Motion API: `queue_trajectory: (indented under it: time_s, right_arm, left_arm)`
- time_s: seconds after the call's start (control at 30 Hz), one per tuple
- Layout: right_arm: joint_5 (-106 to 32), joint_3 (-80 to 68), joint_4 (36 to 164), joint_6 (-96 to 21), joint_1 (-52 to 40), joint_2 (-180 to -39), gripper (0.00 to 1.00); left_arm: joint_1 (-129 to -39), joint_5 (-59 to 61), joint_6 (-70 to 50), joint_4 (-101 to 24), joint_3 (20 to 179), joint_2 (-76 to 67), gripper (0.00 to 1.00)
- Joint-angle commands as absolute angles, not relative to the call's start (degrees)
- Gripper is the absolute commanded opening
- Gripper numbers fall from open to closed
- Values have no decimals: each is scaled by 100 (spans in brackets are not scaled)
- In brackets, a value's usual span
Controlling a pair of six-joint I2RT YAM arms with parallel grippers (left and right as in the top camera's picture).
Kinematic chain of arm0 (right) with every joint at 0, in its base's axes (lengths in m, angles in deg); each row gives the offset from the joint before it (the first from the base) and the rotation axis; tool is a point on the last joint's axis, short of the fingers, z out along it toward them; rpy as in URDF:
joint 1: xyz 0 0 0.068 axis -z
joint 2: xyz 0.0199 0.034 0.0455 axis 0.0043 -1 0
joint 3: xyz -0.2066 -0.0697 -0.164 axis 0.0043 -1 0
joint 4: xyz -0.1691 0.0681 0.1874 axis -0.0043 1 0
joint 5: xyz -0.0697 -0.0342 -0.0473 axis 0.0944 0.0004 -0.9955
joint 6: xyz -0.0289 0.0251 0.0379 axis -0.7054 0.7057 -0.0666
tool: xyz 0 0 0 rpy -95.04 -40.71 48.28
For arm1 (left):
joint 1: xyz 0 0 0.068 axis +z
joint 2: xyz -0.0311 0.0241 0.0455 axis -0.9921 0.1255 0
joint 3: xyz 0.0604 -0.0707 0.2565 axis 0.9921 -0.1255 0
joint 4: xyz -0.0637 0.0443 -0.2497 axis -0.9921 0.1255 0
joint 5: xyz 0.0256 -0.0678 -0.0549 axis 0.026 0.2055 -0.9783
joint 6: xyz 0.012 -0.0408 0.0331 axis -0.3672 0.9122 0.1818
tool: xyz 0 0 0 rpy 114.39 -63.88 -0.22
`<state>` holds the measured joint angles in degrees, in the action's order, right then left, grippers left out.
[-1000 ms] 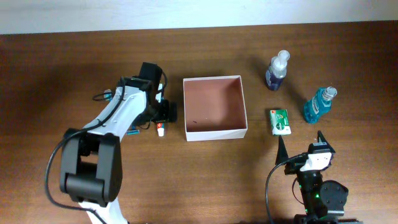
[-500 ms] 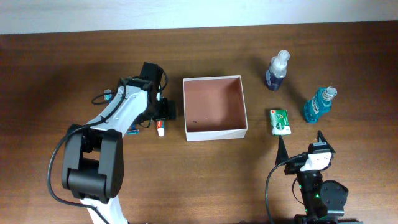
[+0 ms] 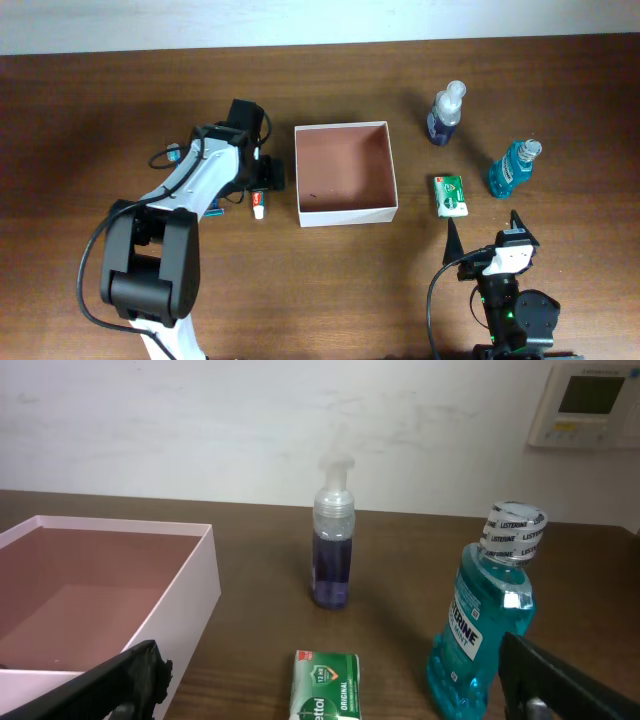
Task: Pack container
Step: 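Lower the left gripper over the toothpaste tube and close on it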
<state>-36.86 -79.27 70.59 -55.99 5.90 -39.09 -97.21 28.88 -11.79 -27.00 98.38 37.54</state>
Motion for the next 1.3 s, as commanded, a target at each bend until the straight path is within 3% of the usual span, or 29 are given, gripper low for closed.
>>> queue_trajectory:
  time_s: [0.0, 0.73, 0.77, 0.9, 1.27]
  right_arm:
    - [-3671, -7953, 7087, -5579, 634, -3861, 98]
    - [-3671, -7953, 7087, -5579, 634, -3861, 98]
    - [-3671, -7953, 7087, -5579, 634, -3861, 98]
    - [-3671, -7953, 7087, -5579, 634, -3861, 98]
    - [-3671, -7953, 7087, -5579, 634, -3861, 98]
  left_arm:
    - [-9756, 2951, -1096, -2748, 9917, 3859, 100]
    - [-9756, 2993, -976, -2750, 9917, 4147, 100]
    - [-9756, 2993, -976, -2750, 9917, 4147, 97]
    - [-9756, 2993, -974, -2746, 9917, 4147, 71]
    - [-9753, 2993, -974, -2702, 9917, 4147, 28]
